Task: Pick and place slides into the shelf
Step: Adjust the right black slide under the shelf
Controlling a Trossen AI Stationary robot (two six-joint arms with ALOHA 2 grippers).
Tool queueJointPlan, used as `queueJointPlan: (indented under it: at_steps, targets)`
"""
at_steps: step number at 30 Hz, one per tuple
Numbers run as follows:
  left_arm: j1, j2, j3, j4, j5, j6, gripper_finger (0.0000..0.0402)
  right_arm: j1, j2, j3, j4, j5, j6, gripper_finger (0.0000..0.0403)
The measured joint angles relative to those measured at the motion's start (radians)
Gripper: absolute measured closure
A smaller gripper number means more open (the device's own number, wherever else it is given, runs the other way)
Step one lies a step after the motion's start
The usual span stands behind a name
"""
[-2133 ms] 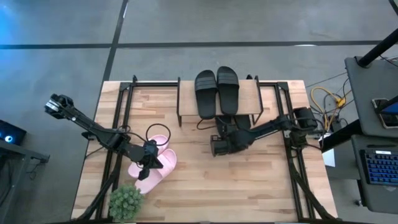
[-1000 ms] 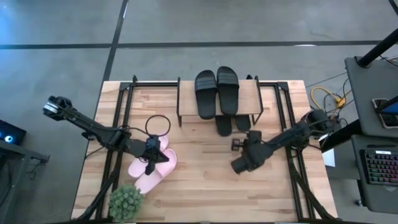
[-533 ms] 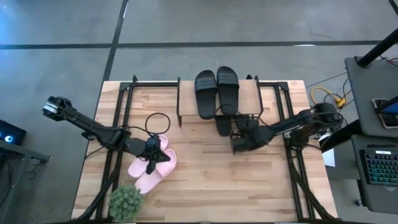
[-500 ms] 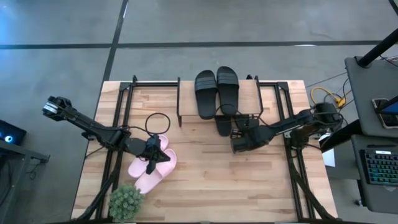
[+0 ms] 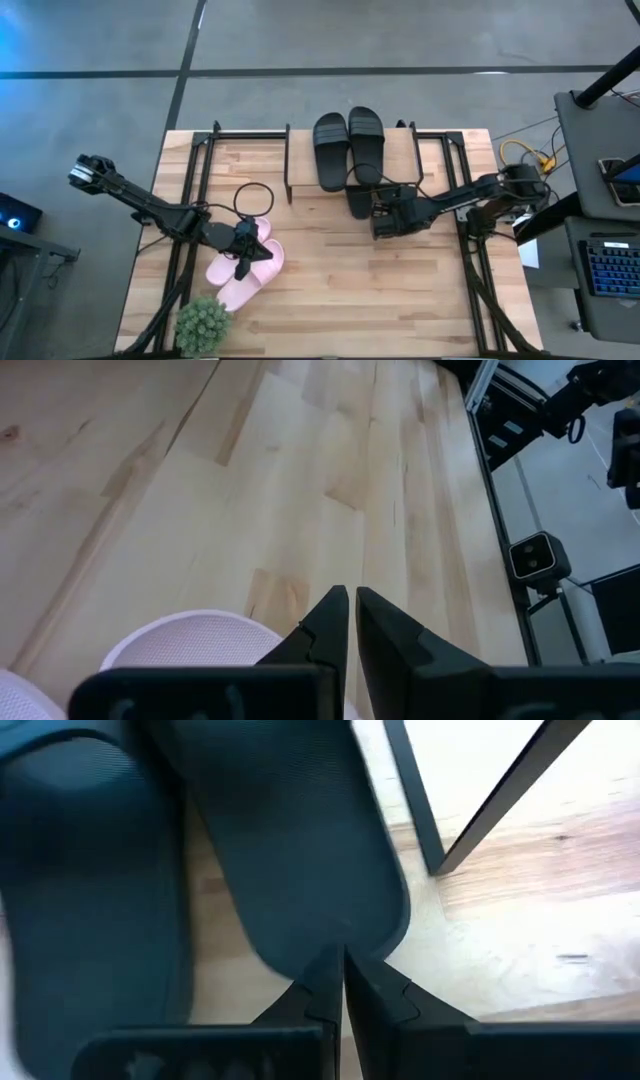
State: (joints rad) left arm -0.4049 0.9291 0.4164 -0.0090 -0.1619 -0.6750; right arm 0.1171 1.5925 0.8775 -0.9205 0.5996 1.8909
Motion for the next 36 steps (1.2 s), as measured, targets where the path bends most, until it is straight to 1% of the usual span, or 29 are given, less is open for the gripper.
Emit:
queueJointPlan:
  at_steps: [9,12,16,24,29,33,36]
  targets:
    - [0.000,0.000,-0.001,0.000,0.000,0.000,0.0391,-0.019,0.074,-0.021,0.109,-0.015,-0.024,0.0394]
    - [0.000,0.000,-0.002,0.000,0.000,-0.001,0.0391,-0.020,0.091,-0.020,0.180,-0.015,-0.074,0.0394]
    - [0.000,0.000,-0.002,0.000,0.001,-0.001,0.0391,-0.020,0.095,-0.014,0.200,-0.015,-0.110,0.0394]
    - [0.000,0.000,-0.003,0.000,0.002,-0.003,0.0391,-0.007,0.063,-0.003,0.124,0.000,-0.091,0.0394]
    - [0.000,0.000,-0.003,0.000,0.002,-0.001,0.0391,0.023,0.051,0.063,0.005,0.008,-0.109,0.0394]
    - [0.000,0.000,-0.004,0.000,0.002,-0.001,0.0391,0.057,0.050,0.135,-0.106,0.021,-0.089,0.0394]
    - [0.000,0.000,-0.006,0.000,0.001,0.000,0.0391,0.087,0.049,0.174,-0.117,-0.003,-0.093,0.0394]
